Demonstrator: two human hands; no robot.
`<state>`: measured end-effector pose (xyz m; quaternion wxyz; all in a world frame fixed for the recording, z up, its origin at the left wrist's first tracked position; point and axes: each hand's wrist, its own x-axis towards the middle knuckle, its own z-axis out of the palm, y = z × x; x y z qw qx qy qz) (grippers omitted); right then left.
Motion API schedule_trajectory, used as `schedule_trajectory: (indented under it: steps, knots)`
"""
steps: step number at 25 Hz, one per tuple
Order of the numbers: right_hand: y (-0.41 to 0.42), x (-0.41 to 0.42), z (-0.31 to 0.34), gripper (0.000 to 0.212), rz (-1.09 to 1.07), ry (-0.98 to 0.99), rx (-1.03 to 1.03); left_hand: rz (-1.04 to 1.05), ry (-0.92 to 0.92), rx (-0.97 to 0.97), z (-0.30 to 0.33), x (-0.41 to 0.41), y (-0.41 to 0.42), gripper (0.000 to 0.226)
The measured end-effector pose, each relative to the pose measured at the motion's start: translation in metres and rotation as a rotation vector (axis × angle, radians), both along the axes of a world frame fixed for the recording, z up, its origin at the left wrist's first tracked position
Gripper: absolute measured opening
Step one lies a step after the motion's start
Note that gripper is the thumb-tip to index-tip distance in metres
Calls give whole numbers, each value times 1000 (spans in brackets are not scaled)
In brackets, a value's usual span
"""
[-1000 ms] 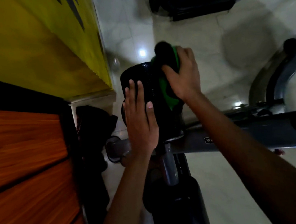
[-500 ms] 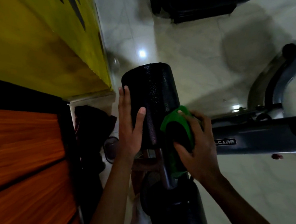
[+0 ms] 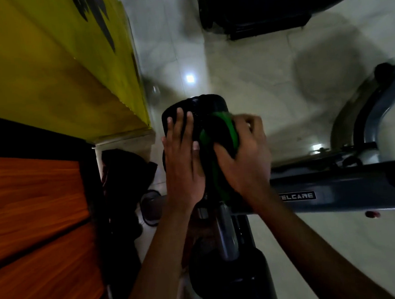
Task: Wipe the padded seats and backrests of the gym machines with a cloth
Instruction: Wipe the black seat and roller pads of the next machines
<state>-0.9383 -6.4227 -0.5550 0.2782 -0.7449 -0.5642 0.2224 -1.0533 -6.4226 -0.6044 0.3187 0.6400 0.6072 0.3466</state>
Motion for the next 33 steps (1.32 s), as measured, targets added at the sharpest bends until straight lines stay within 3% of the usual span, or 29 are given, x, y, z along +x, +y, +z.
schedule_trajectory:
  steps: [6, 12, 16, 21, 24, 27, 29, 33]
  knots:
    - [80, 2, -3, 55, 80, -34, -14, -9, -150, 0, -6, -12, -1, 51]
    - [-49, 7, 4, 69, 230, -39, -6, 93, -210, -60, -17, -26, -9, 51]
    - [-75, 21, 4, 66, 217, 77, -63, 164, -82, -39, 3, -11, -8, 51]
    - [-45, 43, 3, 57, 67, 157, 62, 64, 244, -18, 16, 22, -6, 51]
    - [-43, 34, 6, 62, 126, 88, -5, 33, 16, -27, 1, -4, -8, 50]
    - [-28, 0, 5, 63, 219, -115, 23, 5, -137, -26, -10, -25, -10, 51]
    - [14, -14, 5, 57, 202, -238, 79, 19, -164, -41, -13, -24, -8, 51]
    - [89, -13, 6, 52, 200, -276, -71, 38, -154, -47, -15, -23, -11, 49]
